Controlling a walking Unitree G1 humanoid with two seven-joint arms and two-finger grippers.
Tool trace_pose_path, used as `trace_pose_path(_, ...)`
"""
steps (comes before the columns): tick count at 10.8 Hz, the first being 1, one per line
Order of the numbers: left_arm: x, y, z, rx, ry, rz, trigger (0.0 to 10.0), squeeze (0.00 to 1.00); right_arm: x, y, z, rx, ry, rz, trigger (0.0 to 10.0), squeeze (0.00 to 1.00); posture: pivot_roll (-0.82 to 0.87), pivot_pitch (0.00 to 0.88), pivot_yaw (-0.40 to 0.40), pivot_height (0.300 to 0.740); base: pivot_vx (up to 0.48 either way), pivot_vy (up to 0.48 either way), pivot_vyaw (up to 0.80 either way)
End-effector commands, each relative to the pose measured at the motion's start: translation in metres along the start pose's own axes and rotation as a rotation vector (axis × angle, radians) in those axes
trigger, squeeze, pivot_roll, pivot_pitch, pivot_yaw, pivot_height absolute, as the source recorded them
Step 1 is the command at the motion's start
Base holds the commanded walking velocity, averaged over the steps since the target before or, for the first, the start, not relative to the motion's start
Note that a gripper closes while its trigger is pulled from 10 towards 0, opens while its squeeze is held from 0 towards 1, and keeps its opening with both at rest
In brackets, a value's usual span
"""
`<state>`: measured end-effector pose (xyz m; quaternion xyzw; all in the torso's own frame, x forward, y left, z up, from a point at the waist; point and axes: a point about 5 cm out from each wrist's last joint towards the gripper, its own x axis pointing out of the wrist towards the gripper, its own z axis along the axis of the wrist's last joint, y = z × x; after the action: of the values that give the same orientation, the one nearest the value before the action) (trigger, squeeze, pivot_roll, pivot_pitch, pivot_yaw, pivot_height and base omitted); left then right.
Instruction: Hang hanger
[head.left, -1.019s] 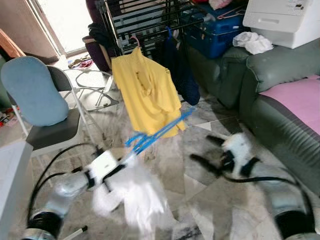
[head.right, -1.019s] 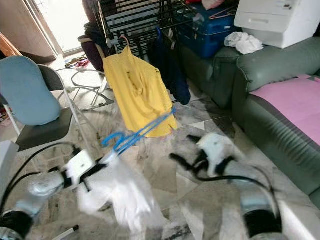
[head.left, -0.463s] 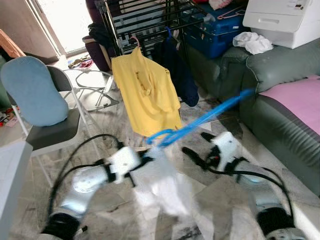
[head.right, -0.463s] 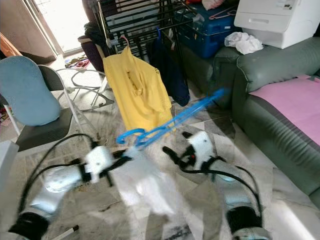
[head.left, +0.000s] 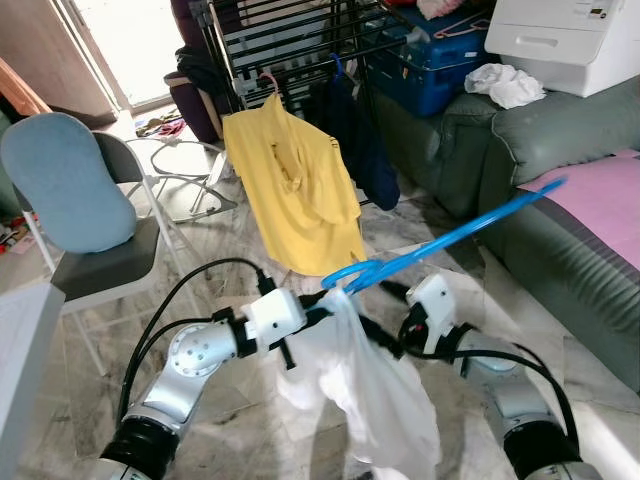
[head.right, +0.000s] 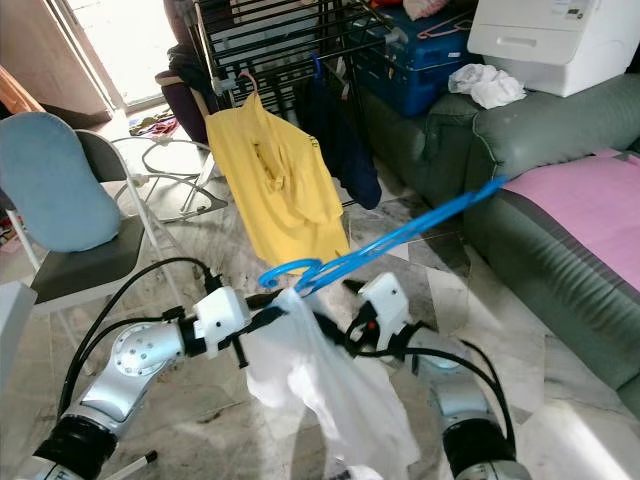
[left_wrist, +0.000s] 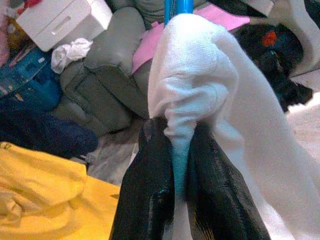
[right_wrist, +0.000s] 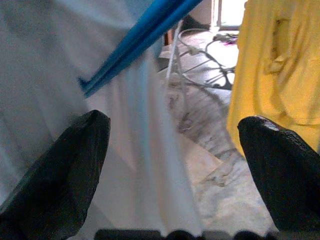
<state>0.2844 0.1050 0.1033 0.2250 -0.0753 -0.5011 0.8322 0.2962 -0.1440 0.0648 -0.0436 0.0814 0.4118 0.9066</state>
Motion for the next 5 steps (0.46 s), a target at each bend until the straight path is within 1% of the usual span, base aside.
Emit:
trace_pose_path(1, -0.002, 0.012, 0.007, 0.050, -0.010, 0.028, 0.0, 0.00, 0.005, 0.007, 0.003, 0.011, -0.013, 0.046, 10.0, 0.00, -0.11, 0.000, 0.168, 0.740, 0.000, 0.000, 0.00)
trace_pose_path(3, 0.000, 0.017, 0.018, 0.070, -0.052, 0.041, 0.0, 0.00, 0.005, 0.009, -0.005, 0.032, 0.022, 0.053, 10.0, 0.00, -0.10, 0.000, 0.162, 0.740, 0.000, 0.000, 0.00)
trace_pose_path(4, 0.003, 0.021, 0.037, 0.078, -0.123, 0.051, 0.0, 0.00, 0.007, 0.008, -0.017, 0.093, 0.068, 0.012, 10.0, 0.00, -0.10, 0.000, 0.158, 0.740, 0.000, 0.000, 0.00)
trace_pose_path(5, 0.004, 0.028, 0.056, 0.065, -0.195, 0.081, 0.0, 0.00, 0.009, 0.007, -0.033, 0.221, 0.108, -0.072, 10.0, 0.00, -0.09, 0.000, 0.156, 0.740, 0.000, 0.000, 0.00)
